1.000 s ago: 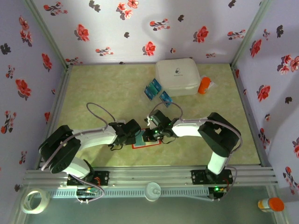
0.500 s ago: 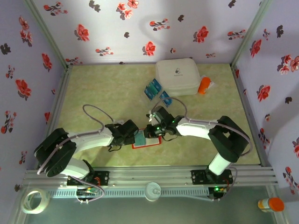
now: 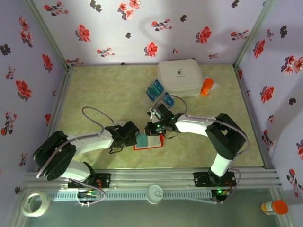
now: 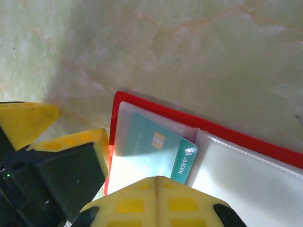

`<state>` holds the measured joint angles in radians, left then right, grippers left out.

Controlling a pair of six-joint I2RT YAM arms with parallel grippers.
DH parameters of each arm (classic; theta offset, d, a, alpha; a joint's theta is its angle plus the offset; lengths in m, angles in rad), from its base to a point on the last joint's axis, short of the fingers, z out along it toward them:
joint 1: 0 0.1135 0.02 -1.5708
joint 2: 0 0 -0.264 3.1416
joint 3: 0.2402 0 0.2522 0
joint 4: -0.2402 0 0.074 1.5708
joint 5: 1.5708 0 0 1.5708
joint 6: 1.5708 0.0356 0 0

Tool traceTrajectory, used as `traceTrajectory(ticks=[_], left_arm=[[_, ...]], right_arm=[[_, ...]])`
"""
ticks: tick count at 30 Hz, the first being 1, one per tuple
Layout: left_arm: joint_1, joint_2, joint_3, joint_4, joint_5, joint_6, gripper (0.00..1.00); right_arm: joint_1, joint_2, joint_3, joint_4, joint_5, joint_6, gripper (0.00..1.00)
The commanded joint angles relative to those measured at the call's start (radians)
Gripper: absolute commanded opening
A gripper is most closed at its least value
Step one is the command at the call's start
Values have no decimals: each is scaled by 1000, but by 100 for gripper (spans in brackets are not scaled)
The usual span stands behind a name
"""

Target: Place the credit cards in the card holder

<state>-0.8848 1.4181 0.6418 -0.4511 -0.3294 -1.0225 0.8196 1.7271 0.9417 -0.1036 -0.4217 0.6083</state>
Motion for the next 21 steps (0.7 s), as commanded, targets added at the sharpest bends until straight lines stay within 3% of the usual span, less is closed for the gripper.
traceTrajectory(ticks=[1,21], left_arm=[[11,16,-16,41,-2,-18,94],[10,39,-7,62,5,-10,94]], right_arm=[[0,26,22,-15,5,-19,7],[53,125,82,-19,1,-11,3]])
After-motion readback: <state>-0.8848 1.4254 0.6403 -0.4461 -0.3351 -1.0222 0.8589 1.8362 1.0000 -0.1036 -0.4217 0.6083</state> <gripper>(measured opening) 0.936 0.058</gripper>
